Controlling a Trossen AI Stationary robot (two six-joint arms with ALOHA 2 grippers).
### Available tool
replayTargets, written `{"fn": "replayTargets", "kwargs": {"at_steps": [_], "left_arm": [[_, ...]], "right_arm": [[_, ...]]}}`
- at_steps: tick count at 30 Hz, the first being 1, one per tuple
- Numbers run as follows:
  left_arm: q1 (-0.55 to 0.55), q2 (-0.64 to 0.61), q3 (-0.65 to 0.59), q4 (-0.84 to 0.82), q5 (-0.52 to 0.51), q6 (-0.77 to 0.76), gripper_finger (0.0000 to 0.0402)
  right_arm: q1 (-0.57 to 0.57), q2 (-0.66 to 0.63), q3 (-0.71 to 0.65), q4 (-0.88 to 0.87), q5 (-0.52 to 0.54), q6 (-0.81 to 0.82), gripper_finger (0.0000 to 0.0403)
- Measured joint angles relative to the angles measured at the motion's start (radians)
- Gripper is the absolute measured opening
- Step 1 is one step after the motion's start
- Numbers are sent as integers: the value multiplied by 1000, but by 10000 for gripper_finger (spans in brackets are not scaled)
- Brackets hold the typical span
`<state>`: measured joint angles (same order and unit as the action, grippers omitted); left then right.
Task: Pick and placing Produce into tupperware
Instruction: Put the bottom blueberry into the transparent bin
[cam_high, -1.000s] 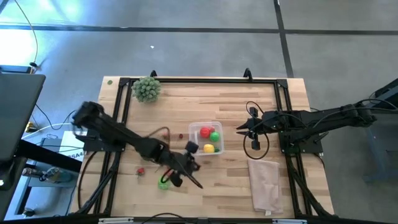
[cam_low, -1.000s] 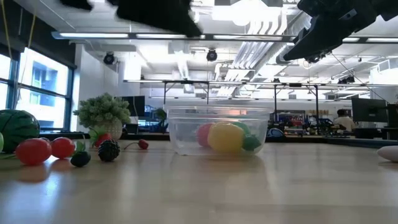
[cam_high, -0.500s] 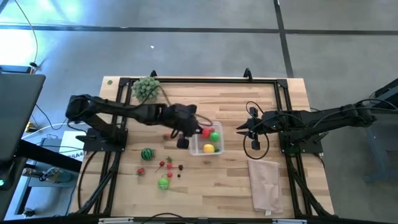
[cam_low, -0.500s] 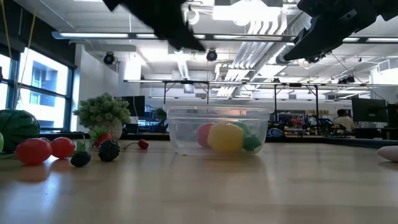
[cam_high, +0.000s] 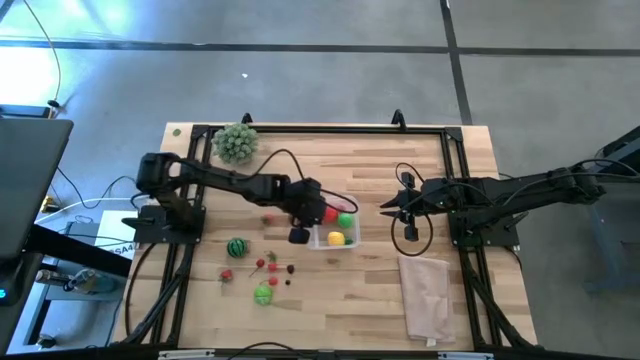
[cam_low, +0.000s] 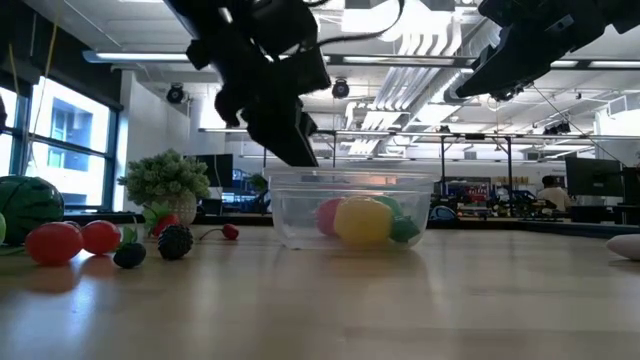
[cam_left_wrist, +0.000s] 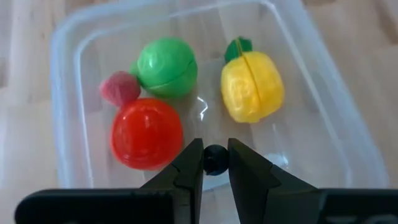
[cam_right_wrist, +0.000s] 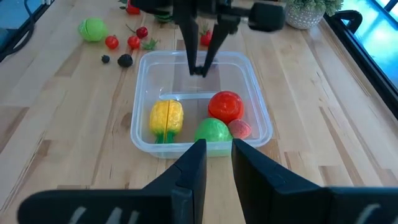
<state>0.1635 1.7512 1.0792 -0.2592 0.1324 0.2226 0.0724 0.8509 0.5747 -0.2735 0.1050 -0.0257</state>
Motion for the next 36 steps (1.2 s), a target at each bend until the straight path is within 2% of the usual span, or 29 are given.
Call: {"fn": "replayTargets", "kwargs": {"at_steps": [12, 36], "left_arm": [[-1, 152, 125, -115, -9, 9, 58], [-42, 140, 126, -102, -12, 38, 63]], "right_arm": [[0, 0, 0, -1, 0, 0, 67], [0, 0, 0, 0, 0, 0, 67]]}}
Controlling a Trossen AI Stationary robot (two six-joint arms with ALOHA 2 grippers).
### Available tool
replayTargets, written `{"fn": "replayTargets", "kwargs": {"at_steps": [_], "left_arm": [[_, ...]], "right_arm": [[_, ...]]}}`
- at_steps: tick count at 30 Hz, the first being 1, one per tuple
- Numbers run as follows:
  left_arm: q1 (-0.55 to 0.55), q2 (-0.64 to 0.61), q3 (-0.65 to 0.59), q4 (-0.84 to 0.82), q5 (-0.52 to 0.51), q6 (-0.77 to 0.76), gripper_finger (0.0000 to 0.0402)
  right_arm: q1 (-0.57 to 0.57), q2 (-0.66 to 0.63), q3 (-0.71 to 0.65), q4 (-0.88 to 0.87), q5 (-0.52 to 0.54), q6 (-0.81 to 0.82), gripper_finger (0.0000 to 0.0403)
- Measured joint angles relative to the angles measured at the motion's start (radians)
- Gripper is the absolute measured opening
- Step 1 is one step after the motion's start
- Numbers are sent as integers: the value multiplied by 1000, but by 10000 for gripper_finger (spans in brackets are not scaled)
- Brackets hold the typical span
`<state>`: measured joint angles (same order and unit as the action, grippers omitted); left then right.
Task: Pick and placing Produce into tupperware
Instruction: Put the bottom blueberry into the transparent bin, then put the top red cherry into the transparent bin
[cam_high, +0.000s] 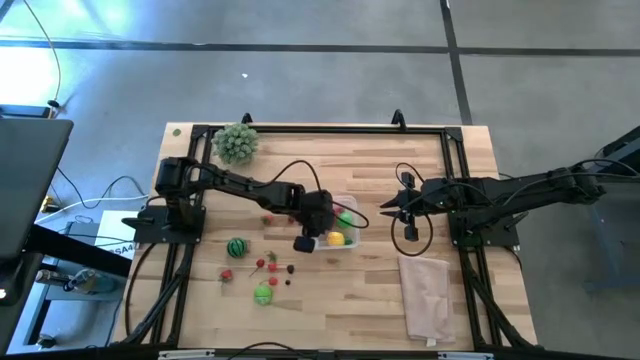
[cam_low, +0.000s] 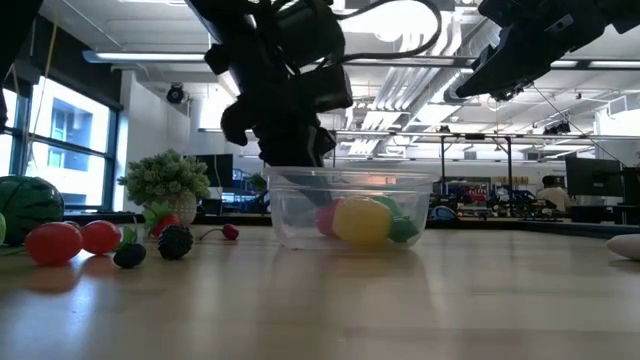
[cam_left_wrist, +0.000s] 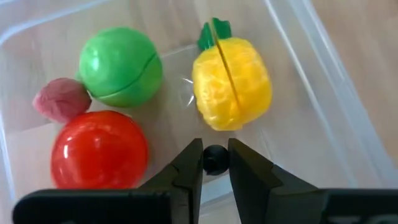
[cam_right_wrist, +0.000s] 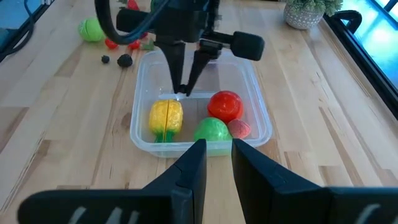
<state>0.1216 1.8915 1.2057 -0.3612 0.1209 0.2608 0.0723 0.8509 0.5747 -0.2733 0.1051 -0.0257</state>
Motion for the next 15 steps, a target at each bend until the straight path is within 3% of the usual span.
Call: {"fn": "replayTargets", "kwargs": {"at_steps": [10, 15], "left_arm": [[3, 0, 0, -3, -66, -30, 160], [2, -26, -1, -12, -61, -31, 182]], "right_arm": [[0, 0, 0, 0, 0, 0, 67], [0, 0, 0, 0, 0, 0, 67]]}}
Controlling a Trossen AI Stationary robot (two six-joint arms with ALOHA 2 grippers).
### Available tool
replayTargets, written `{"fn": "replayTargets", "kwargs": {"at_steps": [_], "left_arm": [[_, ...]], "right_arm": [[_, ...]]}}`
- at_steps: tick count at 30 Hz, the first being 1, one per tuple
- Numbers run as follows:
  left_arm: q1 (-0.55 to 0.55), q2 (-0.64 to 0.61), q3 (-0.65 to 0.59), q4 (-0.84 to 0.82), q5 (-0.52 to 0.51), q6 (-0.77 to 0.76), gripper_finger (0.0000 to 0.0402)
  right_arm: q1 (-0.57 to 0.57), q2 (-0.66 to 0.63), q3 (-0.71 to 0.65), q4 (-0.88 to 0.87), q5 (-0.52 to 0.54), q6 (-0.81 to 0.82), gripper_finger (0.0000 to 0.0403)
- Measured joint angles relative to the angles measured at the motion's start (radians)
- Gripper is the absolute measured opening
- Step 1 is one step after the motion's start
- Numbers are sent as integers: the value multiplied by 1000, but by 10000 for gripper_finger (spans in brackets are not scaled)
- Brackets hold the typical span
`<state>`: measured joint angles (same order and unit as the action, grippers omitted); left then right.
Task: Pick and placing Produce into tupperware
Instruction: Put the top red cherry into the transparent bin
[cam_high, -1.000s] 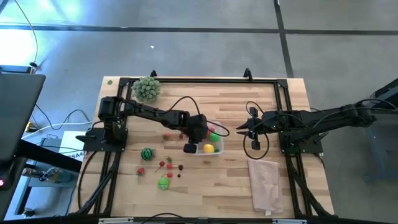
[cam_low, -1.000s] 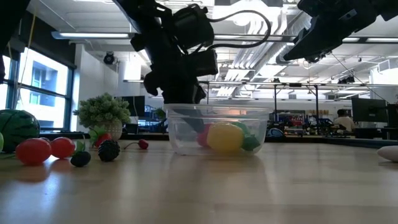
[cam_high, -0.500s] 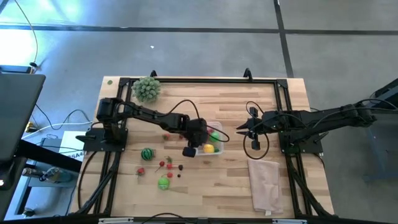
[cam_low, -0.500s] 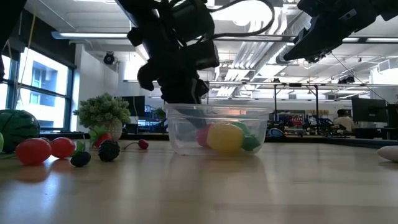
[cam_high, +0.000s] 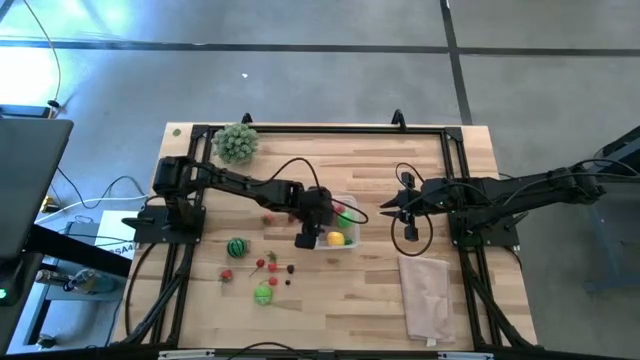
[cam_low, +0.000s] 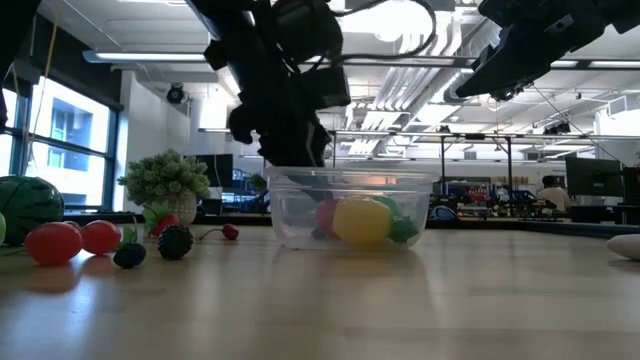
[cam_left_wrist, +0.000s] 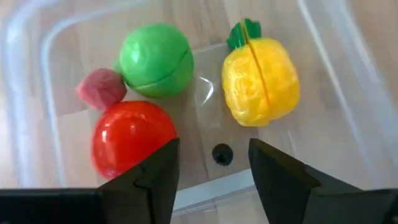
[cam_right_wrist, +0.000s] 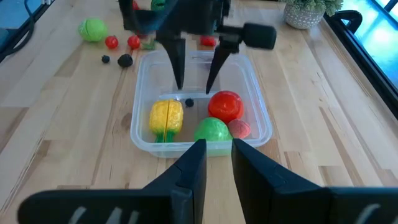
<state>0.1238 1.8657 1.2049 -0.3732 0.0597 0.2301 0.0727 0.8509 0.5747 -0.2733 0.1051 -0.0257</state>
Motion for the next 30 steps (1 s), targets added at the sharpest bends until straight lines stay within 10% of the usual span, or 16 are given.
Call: {"fn": "replayTargets", "kwargs": {"at_steps": [17, 30], "left_arm": [[0, -441, -1, -298, -4, -96, 156], [20, -465, -221, -278, -180, -220, 156]], "right_arm": [[0, 0, 0, -8, 0, 0, 67], [0, 0, 0, -19, 0, 0, 67]]}}
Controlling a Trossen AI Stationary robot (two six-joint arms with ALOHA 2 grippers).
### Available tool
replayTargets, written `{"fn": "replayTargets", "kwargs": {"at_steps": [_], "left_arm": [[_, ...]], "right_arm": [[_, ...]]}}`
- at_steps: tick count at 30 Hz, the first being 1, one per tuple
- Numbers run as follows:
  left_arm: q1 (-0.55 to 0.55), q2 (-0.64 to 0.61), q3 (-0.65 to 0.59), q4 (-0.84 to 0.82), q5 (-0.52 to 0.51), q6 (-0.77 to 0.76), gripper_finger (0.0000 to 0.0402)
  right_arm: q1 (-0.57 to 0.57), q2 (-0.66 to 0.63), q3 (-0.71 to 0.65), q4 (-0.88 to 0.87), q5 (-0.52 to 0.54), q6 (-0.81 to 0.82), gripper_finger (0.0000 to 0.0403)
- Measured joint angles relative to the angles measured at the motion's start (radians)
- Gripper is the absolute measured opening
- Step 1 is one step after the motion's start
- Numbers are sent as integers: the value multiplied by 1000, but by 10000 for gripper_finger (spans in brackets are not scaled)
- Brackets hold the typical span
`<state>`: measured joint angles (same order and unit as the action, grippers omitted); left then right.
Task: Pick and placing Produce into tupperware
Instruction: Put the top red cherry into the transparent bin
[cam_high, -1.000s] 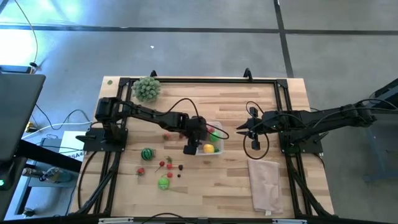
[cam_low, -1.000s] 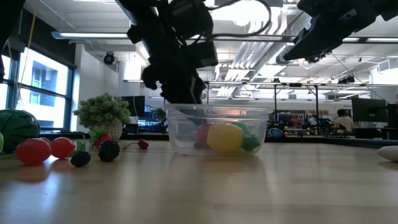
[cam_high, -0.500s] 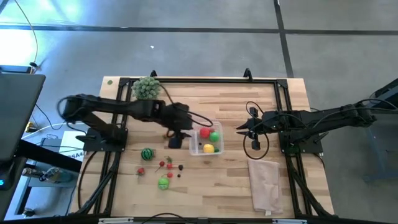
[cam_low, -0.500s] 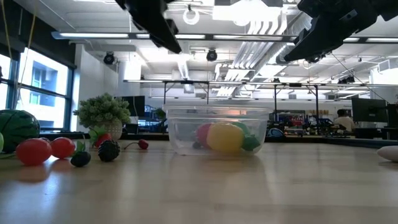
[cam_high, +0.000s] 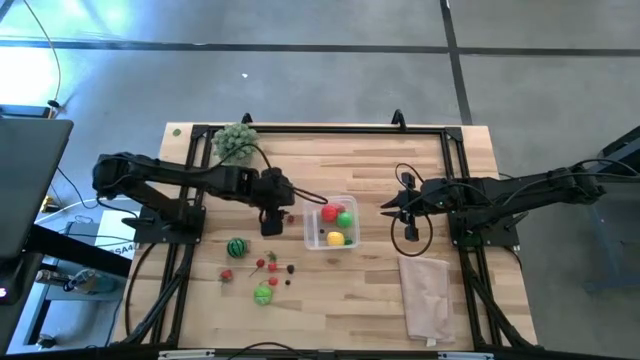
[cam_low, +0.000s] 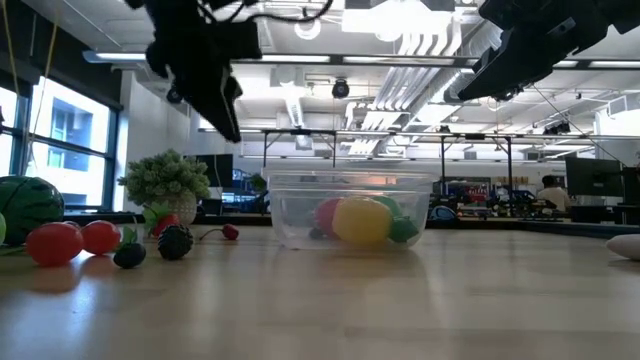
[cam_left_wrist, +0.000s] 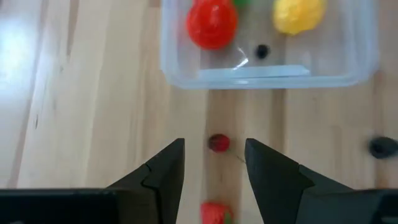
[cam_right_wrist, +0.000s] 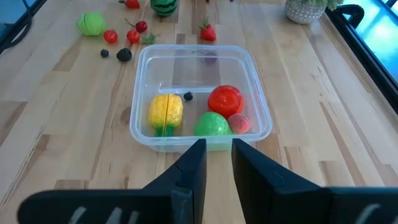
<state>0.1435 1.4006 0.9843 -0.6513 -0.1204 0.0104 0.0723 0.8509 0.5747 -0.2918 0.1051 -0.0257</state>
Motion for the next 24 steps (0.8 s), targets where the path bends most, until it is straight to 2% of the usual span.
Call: {"fn": "replayTargets", "kwargs": {"at_steps": [10, 24], "left_arm": [[35, 0, -195, 224, 62, -95, 156], [33, 9, -298, 421, 75, -124, 156]], "right_arm": [[0, 0, 0, 2, 0, 0, 67], [0, 0, 0, 2, 0, 0, 67]]}}
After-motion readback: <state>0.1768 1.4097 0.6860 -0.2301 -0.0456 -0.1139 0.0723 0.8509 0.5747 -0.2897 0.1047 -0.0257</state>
